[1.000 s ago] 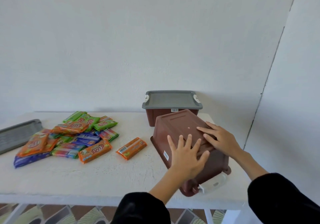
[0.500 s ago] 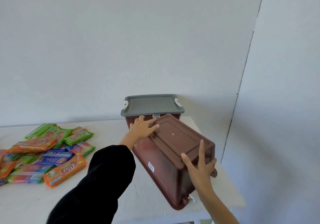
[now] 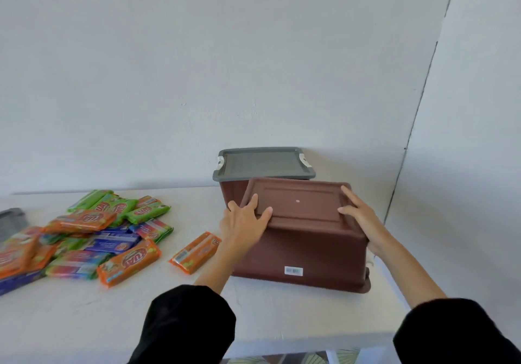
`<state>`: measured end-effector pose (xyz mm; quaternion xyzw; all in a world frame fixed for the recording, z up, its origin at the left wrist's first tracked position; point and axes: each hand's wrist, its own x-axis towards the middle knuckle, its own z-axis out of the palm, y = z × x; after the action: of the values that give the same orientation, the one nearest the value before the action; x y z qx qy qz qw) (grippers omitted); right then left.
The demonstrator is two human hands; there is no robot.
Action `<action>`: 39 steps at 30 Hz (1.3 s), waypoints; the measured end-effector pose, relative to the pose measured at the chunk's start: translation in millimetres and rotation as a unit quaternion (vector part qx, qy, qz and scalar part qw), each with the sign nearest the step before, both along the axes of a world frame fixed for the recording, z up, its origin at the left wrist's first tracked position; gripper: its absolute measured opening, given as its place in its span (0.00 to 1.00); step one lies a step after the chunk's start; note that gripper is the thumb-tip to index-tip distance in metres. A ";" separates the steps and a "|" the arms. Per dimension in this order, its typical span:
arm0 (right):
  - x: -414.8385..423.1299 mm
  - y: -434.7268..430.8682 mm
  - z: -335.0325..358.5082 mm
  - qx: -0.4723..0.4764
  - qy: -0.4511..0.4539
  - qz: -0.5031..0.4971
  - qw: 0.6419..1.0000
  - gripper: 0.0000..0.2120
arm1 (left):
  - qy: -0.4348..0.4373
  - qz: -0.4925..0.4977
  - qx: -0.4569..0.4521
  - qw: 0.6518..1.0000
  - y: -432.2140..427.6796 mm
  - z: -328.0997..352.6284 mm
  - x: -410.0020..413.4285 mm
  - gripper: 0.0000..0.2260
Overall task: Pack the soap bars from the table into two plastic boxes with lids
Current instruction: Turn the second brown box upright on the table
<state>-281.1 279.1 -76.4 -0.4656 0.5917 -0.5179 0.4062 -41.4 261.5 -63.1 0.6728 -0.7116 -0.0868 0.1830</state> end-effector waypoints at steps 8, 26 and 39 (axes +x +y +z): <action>9.2 -10.1 -15.0 0.014 0.015 0.098 0.995 0.17 | -0.023 0.027 0.001 0.999 16.5 -11.9 21.3 0.24; 33.0 42.3 -40.7 -0.205 0.323 -0.110 0.918 0.32 | 0.182 -0.123 -0.186 0.958 28.5 -43.7 33.8 0.26; 3.3 -33.0 77.6 0.098 0.373 0.098 0.918 0.26 | 0.140 -0.102 0.157 0.972 -54.8 68.9 36.4 0.21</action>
<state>-277.8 246.1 1.1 -0.6385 0.6992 -0.2040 0.2487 -5.0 206.8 5.8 0.5982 -0.7209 -0.3093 0.1633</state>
